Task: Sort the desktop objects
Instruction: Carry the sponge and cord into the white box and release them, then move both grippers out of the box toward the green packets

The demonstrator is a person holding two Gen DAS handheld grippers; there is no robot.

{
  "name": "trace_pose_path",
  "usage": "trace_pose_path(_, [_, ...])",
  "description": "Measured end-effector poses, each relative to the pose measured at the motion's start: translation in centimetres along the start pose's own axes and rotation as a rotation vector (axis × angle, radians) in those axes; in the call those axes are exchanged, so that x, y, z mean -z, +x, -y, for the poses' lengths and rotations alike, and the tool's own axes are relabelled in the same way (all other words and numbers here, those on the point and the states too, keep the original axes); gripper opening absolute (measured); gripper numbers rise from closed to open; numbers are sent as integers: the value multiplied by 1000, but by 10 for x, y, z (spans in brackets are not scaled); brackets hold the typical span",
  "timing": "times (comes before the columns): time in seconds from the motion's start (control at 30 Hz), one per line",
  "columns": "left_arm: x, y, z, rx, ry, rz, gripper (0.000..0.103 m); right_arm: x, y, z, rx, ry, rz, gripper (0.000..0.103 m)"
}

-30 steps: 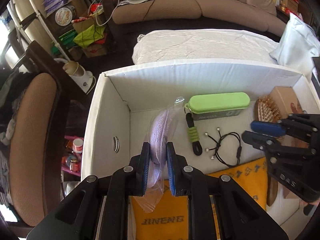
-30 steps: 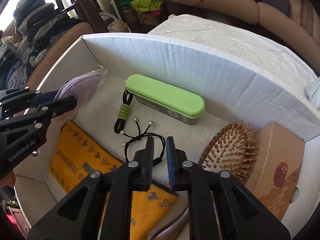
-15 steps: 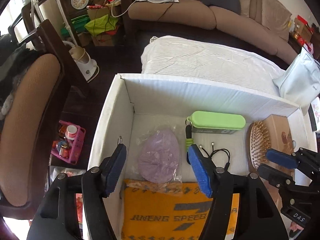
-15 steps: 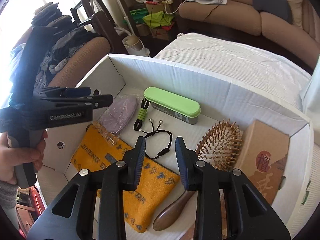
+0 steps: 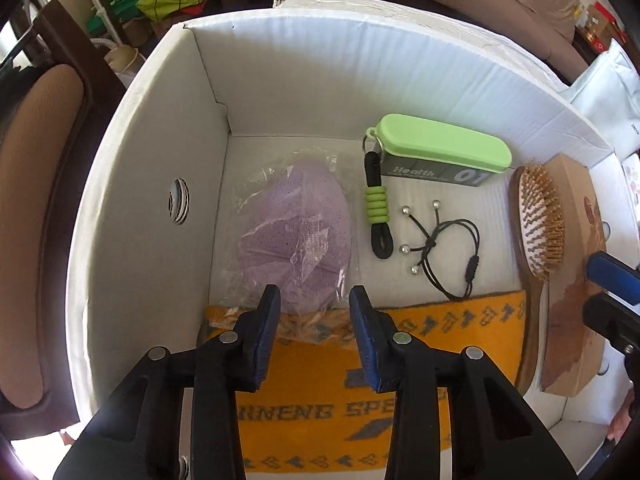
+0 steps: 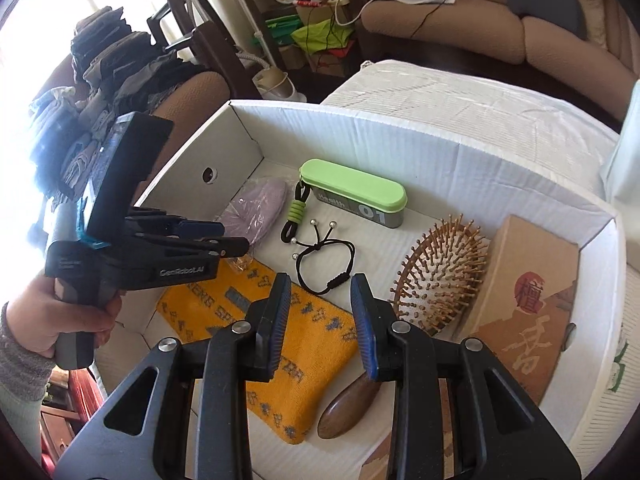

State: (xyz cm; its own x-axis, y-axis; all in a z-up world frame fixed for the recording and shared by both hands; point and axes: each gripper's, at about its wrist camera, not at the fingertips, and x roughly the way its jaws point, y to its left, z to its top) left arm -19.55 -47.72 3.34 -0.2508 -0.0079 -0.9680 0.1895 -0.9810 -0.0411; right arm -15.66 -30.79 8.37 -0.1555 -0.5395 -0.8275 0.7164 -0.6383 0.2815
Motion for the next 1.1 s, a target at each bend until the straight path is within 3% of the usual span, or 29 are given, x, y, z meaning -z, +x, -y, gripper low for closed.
trace_pose_path(0.37, [-25, 7, 5, -48, -66, -7, 39, 7, -29, 14, -27, 21, 25, 30])
trace_pose_path(0.43, [-24, -4, 7, -57, -64, 16, 47, 10, -36, 16, -23, 23, 31, 30])
trace_pose_path(0.5, [-19, -19, 9, -37, -71, 42, 48, 13, -42, 19, -26, 29, 37, 30])
trace_pose_path(0.63, [1, -54, 15, -26, -54, 96, 73, 21, -58, 24, -38, 46, 51, 30])
trace_pose_path(0.87, [45, -107, 45, -34, 56, 178, 81, 49, -107, 38, -17, 68, 89, 36])
trace_pose_path(0.97, [59, -125, 66, 5, 100, 201, 83, 64, -136, 55, 22, 83, 117, 44])
trace_pose_path(1.1, [76, -140, 110, 84, 150, 246, 103, 87, -173, 86, 76, 124, 140, 50])
